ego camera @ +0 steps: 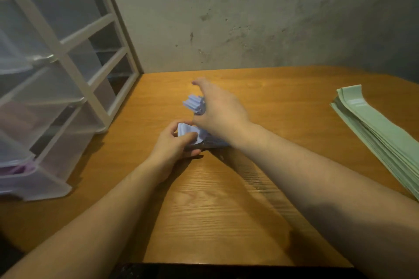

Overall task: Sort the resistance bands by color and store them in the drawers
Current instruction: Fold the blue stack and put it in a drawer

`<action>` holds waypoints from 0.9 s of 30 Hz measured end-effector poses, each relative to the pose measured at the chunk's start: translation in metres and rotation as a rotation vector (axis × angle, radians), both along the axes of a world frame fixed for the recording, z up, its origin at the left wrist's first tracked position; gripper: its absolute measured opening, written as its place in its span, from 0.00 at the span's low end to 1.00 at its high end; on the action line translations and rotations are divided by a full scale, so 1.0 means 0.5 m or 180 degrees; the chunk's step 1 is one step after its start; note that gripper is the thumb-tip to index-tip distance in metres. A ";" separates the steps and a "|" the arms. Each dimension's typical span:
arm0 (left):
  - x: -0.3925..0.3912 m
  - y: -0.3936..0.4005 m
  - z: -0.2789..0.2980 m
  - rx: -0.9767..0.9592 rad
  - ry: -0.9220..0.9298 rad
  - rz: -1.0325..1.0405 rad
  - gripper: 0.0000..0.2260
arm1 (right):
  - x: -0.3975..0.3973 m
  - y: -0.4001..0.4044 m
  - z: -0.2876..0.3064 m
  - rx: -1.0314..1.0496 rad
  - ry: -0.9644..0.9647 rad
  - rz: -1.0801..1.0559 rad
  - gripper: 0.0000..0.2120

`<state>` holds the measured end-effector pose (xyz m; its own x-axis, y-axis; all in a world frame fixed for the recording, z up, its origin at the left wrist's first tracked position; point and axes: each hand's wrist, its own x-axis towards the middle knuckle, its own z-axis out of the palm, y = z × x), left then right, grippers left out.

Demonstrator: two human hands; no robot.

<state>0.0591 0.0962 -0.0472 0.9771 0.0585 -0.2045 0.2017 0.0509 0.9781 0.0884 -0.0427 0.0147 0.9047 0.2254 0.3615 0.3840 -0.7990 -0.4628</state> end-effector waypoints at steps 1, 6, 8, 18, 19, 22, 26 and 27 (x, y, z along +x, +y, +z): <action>0.001 0.002 -0.002 -0.0056 0.0014 -0.0010 0.10 | -0.002 0.013 -0.009 -0.0154 -0.0004 0.0098 0.36; 0.001 0.008 -0.003 -0.0288 0.0046 0.0005 0.10 | 0.008 0.011 -0.040 -0.0434 -0.0037 0.0156 0.34; 0.002 0.010 -0.002 -0.0356 0.0074 0.0004 0.09 | 0.014 0.001 -0.044 -0.0426 -0.0040 0.0104 0.34; -0.001 0.016 0.012 -0.0678 0.0108 -0.0246 0.12 | -0.006 0.017 -0.055 -0.0097 0.0019 0.0362 0.39; -0.002 0.017 0.015 -0.0759 0.0118 -0.0276 0.12 | -0.009 0.018 -0.059 -0.0065 0.0025 0.0361 0.39; -0.005 0.021 0.021 -0.0813 0.0147 -0.0357 0.13 | -0.015 0.015 -0.073 0.0132 -0.0042 0.0380 0.37; -0.004 0.023 0.023 -0.0815 0.0170 -0.0449 0.14 | -0.021 0.004 -0.086 0.0187 -0.0137 0.0373 0.38; -0.002 0.024 0.023 -0.0803 0.0185 -0.0470 0.14 | -0.021 0.004 -0.086 0.0114 -0.0143 0.0368 0.37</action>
<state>0.0580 0.1084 -0.0358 0.9575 -0.1433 -0.2505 0.2804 0.2569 0.9249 0.0780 -0.0409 -0.0286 0.8561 0.3134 0.4109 0.4935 -0.7315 -0.4704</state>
